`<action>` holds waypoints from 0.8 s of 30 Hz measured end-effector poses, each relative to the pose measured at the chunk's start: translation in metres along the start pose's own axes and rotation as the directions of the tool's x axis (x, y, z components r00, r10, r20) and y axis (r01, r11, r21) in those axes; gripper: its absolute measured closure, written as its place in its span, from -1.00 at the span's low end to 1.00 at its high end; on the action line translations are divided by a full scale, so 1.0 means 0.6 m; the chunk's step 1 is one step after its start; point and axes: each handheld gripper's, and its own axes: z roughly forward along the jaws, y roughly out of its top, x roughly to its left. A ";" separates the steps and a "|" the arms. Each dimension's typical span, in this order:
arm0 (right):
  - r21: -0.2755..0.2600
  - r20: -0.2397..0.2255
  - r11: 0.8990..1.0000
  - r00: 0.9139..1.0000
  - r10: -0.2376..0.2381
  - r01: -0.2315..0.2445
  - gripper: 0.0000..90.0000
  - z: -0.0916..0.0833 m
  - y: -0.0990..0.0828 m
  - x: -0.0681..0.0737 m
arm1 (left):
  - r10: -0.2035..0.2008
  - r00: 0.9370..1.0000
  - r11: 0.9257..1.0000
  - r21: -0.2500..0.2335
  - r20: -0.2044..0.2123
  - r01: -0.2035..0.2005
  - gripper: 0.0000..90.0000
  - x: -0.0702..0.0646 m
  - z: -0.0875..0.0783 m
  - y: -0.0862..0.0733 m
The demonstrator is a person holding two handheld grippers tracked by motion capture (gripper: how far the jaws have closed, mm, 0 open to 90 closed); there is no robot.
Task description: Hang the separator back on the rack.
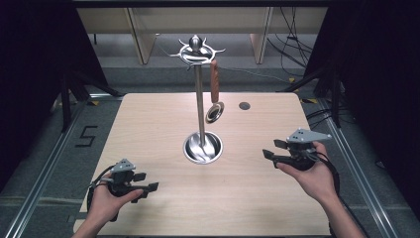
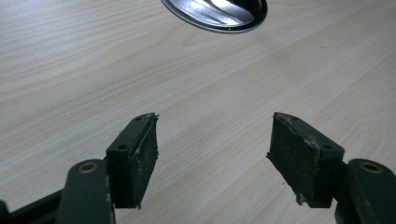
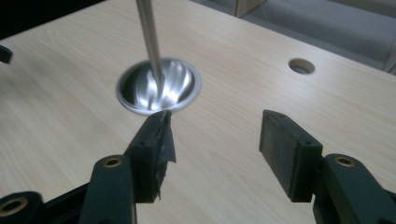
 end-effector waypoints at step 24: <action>0.064 0.113 0.992 0.988 0.105 -0.113 -0.06 0.012 -0.102 -0.083 | 0.002 1.000 1.000 -0.003 -0.006 -0.002 -0.30 0.000 0.001 -0.001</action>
